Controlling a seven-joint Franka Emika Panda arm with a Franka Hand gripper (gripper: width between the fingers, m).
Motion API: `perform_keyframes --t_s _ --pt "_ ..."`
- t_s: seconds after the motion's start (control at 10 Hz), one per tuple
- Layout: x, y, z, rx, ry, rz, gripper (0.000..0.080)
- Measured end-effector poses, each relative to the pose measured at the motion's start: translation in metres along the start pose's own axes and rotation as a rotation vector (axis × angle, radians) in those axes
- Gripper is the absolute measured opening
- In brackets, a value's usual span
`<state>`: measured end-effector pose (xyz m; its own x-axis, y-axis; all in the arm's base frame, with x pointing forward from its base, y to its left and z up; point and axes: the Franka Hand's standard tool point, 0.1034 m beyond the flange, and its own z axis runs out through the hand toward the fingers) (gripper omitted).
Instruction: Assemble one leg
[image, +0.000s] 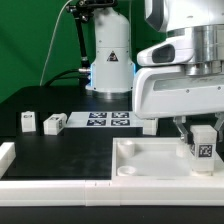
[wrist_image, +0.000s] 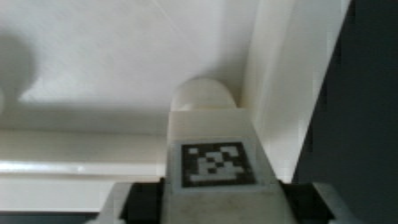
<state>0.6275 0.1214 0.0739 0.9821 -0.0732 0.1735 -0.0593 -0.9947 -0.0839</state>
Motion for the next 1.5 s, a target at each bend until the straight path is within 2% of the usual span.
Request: perform_keyframes --t_s 0.3,0.6,0.8,1.0,1.1,1.2,1.3,1.5 --pt "0.0 0.003 0.0 0.035 0.033 0.384 0.0291" --pt "-0.001 0.002 0.0 0.045 0.042 0.703 0.0293" --pt "-0.001 0.004 0.0 0.061 0.03 0.917 0.0293" --pt "-0.002 0.002 0.001 0.064 0.027 1.018 0.0293" --pt "-0.002 0.002 0.0 0.063 0.029 0.955 0.0489" --pt "-0.001 0.001 0.0 0.064 0.032 0.892 0.0489" --pt "0.0 0.0 0.0 0.065 0.034 0.882 0.0614" --pt "0.001 -0.008 -0.002 0.052 0.017 0.673 0.064"
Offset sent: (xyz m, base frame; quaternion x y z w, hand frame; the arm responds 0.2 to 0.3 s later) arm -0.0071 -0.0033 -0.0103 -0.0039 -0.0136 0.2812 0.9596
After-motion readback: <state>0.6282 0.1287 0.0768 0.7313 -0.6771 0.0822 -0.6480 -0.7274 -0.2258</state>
